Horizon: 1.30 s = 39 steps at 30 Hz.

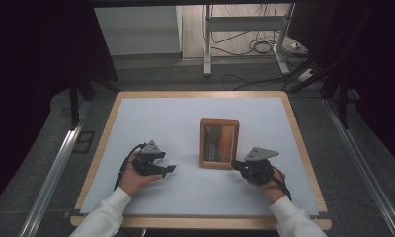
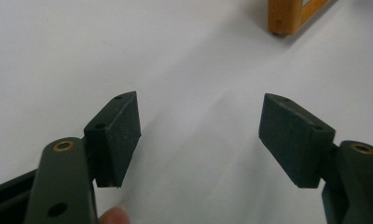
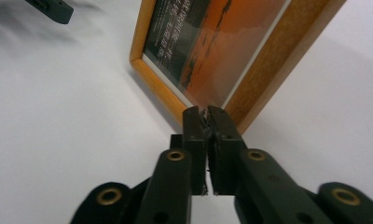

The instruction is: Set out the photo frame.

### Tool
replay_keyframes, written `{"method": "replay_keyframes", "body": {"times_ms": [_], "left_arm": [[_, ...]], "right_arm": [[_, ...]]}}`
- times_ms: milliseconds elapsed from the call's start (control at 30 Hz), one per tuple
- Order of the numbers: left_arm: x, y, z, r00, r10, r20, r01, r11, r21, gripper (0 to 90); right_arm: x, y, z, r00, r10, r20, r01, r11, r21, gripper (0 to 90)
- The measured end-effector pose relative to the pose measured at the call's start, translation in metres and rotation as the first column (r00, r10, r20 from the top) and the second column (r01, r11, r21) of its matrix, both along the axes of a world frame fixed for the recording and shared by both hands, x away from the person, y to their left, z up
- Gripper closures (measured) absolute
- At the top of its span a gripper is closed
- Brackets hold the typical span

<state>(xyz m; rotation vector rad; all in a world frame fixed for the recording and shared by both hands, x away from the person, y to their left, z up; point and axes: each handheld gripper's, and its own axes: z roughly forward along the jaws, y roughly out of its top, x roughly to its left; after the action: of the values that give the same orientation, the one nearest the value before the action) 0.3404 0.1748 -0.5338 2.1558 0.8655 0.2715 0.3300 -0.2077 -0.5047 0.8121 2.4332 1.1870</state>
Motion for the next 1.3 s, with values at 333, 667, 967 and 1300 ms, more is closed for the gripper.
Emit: {"method": "replay_keyframes", "body": {"times_ms": [333,667,967,1300], "left_arm": [[-0.020,0.001,0.005,0.9996,0.004,0.028,-0.004,0.9999,-0.016,28.5],[-0.029,-0.002,0.007,0.9992,0.005,0.040,-0.004,0.9996,-0.027,28.4],[-0.027,0.001,0.006,0.9991,0.026,0.034,-0.025,0.9992,-0.031,28.3],[-0.025,0.003,0.005,0.9989,0.035,0.032,-0.034,0.9989,-0.031,28.4]], "right_arm": [[-0.018,-0.039,-0.001,0.9900,-0.138,-0.029,0.140,0.984,0.106,33.7],[-0.024,-0.088,-0.010,0.9661,-0.257,-0.022,0.258,0.960,0.105,31.4],[-0.021,-0.089,-0.015,0.9641,-0.265,-0.016,0.265,0.961,0.074,30.3],[-0.022,-0.088,-0.015,0.9642,-0.265,-0.001,0.265,0.962,0.065,29.5]]}}
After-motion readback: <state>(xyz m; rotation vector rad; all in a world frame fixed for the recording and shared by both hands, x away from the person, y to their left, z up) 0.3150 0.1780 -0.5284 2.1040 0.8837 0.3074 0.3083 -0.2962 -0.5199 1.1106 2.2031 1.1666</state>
